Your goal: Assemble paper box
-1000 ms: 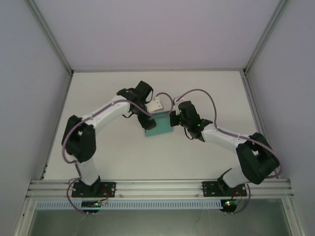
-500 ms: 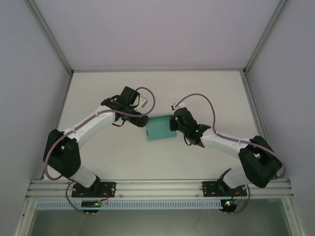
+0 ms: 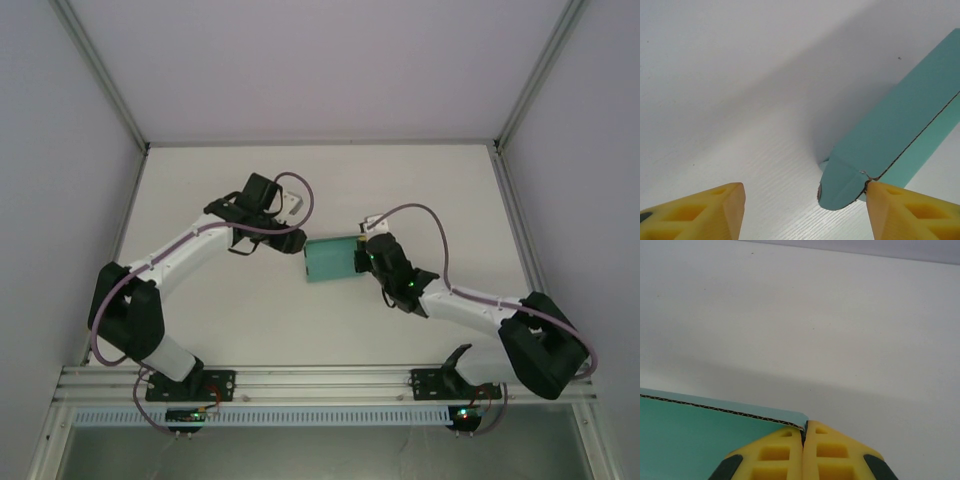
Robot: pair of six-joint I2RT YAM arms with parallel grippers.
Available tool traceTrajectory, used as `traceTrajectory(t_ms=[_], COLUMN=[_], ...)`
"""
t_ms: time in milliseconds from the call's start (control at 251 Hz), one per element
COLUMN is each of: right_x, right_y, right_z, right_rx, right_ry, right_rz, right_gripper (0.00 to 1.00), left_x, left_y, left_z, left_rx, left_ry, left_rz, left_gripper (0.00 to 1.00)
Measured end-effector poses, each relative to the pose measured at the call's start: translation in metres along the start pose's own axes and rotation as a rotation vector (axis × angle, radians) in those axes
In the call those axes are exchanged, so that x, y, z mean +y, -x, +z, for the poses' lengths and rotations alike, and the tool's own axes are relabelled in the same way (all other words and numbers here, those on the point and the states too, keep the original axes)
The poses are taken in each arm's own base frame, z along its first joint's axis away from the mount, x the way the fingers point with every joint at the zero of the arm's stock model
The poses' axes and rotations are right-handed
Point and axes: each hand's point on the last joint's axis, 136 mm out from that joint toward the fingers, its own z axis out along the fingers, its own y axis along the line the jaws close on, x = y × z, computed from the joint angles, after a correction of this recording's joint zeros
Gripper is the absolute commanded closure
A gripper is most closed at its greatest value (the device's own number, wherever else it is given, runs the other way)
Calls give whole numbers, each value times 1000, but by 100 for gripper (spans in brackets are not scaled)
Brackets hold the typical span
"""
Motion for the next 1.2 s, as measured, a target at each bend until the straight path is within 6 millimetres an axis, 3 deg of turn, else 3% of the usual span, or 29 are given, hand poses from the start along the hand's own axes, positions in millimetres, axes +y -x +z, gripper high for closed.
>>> traceTrajectory(t_ms=[216, 375, 527, 894, 1201], right_x=[0, 2, 4, 4, 4], right_y=[6, 9, 6, 2, 2], right_z=[0, -2, -2, -2, 1], right_rx=[-31, -37, -25, -8, -28], right_ry=[0, 11, 24, 28, -13], right_rz=[-2, 1, -3, 15, 35], right_gripper=[100, 100, 100, 100, 100], left_x=[-8, -11, -8, -18, -21], left_y=[4, -10, -22, -8, -3], left_z=[-1, 5, 11, 11, 11], left_rx=[-26, -9, 14, -43, -34], left_ry=[-43, -74, -64, -101, -117], left_rz=[23, 42, 48, 69, -109], left_gripper=[36, 39, 59, 100, 100])
